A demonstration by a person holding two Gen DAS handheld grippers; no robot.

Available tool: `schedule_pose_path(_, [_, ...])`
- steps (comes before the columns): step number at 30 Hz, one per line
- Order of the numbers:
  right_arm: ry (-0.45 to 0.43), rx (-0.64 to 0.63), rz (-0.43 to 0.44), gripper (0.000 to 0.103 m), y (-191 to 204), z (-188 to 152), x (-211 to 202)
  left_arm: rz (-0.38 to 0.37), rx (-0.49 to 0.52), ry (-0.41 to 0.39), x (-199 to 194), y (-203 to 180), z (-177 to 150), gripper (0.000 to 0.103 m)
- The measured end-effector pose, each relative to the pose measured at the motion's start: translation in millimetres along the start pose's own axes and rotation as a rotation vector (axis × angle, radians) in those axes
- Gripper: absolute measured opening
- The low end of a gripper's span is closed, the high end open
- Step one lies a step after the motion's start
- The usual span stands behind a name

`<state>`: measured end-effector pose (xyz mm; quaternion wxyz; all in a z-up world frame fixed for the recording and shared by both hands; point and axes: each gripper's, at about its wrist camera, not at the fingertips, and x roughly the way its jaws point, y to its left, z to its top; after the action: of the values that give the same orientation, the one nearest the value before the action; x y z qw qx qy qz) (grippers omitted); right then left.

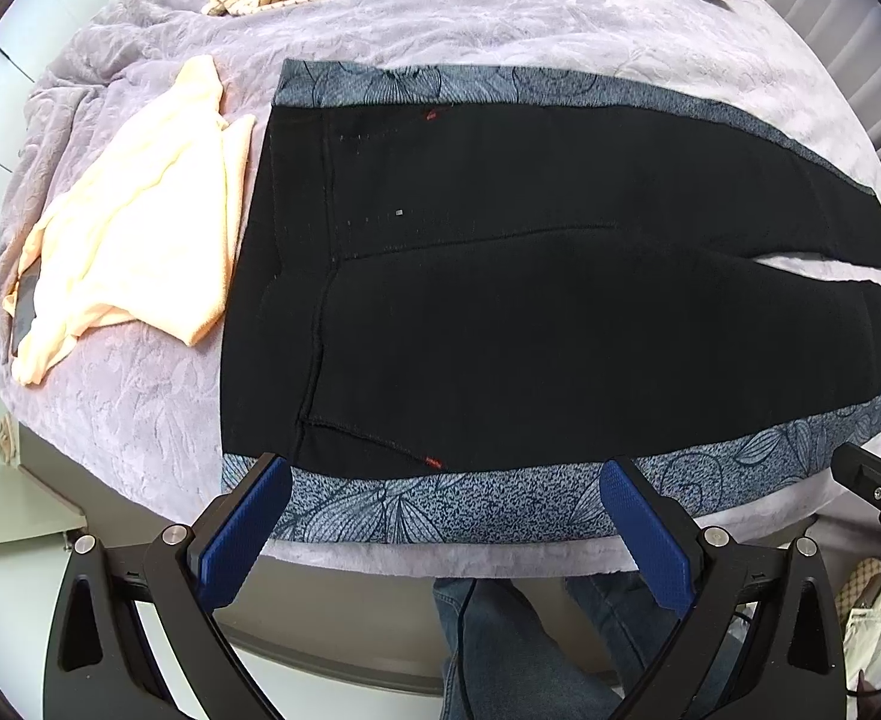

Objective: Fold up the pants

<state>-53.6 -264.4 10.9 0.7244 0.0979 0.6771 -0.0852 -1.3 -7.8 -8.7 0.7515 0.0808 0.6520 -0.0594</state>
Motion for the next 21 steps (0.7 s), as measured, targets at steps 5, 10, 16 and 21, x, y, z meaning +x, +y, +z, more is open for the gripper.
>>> schedule_pose_path(5, [0.028,0.014,-0.005,0.103,-3.3,-3.7,8.2,0.005,-0.003,0.022,9.7,0.9,-4.5,0.103])
schedule_pose_path(10, [0.056,0.036,-0.002,0.103,-10.1,-8.5,19.2,0.008,-0.008,0.058,24.7,2.1,-8.7,0.103])
schedule_pose_path(16, [0.06,0.11,0.122,0.103,-24.9,-8.2,34.6,-0.063,-0.084,0.048,45.4,19.4,-9.4,0.103])
schedule_pose_path(21, [0.053,0.3,0.459,0.102,-64.7,-19.2,59.5,-0.2,-0.169,0.041,57.8,53.3,-18.3,0.103])
